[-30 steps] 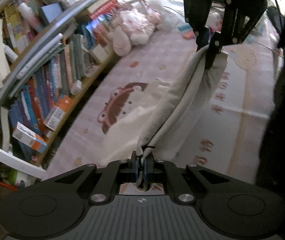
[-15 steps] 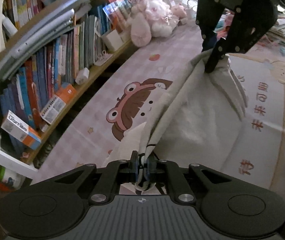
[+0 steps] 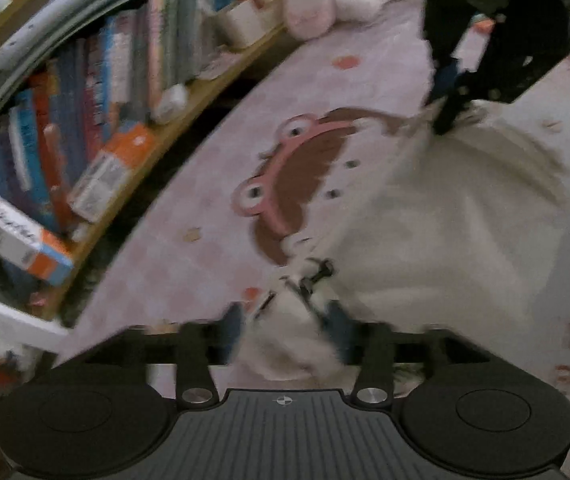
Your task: Fold clothes
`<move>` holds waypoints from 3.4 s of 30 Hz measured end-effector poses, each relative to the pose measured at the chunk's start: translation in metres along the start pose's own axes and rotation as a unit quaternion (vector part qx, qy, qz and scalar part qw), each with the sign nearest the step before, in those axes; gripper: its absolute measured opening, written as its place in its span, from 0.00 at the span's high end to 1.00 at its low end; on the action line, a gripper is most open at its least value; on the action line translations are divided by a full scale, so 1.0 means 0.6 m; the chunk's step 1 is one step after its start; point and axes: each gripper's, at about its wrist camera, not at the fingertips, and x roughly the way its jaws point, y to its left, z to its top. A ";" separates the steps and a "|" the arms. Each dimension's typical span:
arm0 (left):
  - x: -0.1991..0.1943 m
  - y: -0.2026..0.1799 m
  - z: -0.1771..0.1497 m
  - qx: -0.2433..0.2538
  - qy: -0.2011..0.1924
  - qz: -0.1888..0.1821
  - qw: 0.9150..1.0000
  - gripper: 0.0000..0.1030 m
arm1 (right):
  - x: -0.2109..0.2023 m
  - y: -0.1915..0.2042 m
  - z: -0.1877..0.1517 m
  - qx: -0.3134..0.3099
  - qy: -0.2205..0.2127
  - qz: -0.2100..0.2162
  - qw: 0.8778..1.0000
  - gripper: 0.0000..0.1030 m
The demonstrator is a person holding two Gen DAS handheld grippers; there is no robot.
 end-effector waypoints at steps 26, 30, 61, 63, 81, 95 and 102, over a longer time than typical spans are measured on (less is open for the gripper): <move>0.023 0.050 -0.191 -0.559 -0.128 -0.162 0.803 0.60 | -0.041 0.006 -0.146 0.481 -0.151 0.010 0.863 0.92; 0.039 0.043 -0.187 -0.552 -0.111 -0.155 0.812 0.61 | -0.047 0.017 -0.132 0.471 -0.188 -0.006 0.862 0.98; 0.023 0.083 -0.164 -0.553 -0.148 -0.102 0.814 0.70 | 0.019 -0.011 -0.134 0.495 -0.172 -0.014 0.852 0.98; 0.017 0.086 -0.170 -0.557 -0.159 -0.124 0.806 0.92 | 0.019 -0.010 -0.132 0.493 -0.169 -0.015 0.853 0.98; 0.028 0.111 -0.181 -0.649 -0.130 -0.116 0.741 0.77 | 0.021 -0.005 -0.125 0.484 -0.162 -0.021 0.860 0.98; -0.092 0.002 -0.186 -0.593 -0.126 -0.003 0.795 0.25 | -0.045 0.012 -0.134 0.470 -0.171 -0.025 0.865 0.61; -0.094 -0.051 -0.178 -0.583 -0.102 -0.011 0.806 0.25 | -0.073 0.049 -0.150 0.464 -0.145 -0.034 0.873 0.48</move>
